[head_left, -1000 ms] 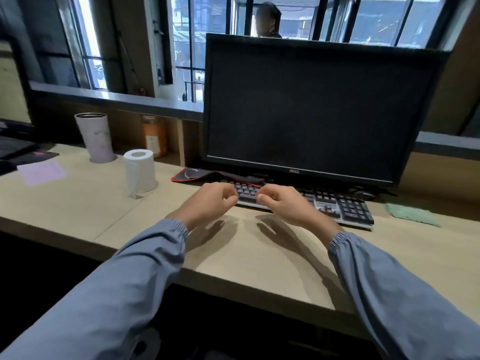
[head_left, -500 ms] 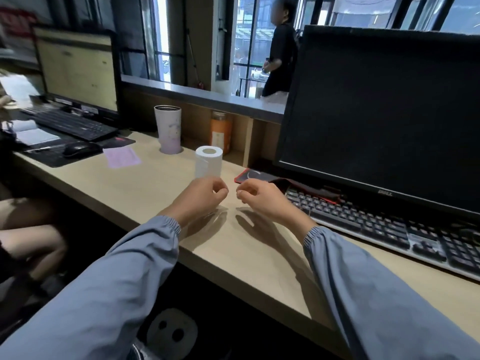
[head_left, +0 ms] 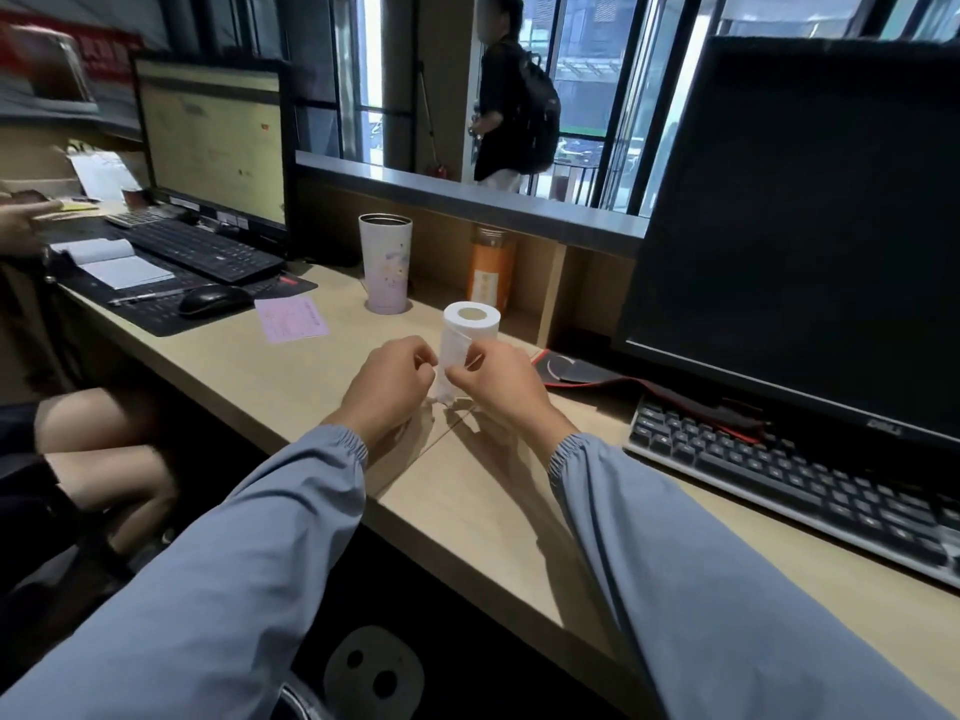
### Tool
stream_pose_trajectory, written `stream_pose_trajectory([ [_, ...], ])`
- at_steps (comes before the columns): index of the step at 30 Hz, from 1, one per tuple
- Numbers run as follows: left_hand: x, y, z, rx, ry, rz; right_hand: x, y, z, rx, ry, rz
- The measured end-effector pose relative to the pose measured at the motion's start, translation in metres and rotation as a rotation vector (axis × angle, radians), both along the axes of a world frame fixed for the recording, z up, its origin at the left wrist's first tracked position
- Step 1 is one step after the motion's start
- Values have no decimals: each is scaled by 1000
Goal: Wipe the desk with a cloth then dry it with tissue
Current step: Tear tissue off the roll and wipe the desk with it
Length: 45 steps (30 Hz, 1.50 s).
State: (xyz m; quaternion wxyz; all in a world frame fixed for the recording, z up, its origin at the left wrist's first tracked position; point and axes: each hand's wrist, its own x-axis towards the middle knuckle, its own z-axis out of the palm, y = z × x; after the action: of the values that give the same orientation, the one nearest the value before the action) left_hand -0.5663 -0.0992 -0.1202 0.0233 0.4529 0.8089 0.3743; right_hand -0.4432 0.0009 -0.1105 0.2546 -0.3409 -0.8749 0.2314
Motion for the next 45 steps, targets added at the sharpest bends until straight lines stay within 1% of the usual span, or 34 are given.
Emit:
stream_pose_trajectory([
  [4,-1,7,5,70,10,-10,5,4,4,-6,21,-16],
  [7,5,12,11,83,8,-45,22,11,8,-35,33,-50],
  [11,16,23,20,14,109,-142,54,24,10,-30,71,-159],
  [15,23,38,29,-35,140,-191,79,33,9,-40,79,-250],
  [20,23,48,37,-142,180,-238,94,37,8,-14,21,-316],
  [22,20,49,37,-172,157,-256,96,38,9,-18,-7,-303],
  [25,16,51,35,-186,144,-283,90,34,9,22,-19,-213],
  [28,15,52,37,-191,169,-277,78,24,12,204,-25,-141],
  [30,14,52,39,-194,176,-274,70,19,14,350,-124,-104],
  [31,14,52,41,-198,179,-267,67,18,15,372,-159,-91],
  [35,8,49,46,-232,214,-222,61,23,20,313,-177,-64],
  [40,-3,48,42,-203,247,-163,56,28,28,216,-205,-53],
  [45,-11,52,35,-235,264,-227,45,31,25,199,-286,11],
])
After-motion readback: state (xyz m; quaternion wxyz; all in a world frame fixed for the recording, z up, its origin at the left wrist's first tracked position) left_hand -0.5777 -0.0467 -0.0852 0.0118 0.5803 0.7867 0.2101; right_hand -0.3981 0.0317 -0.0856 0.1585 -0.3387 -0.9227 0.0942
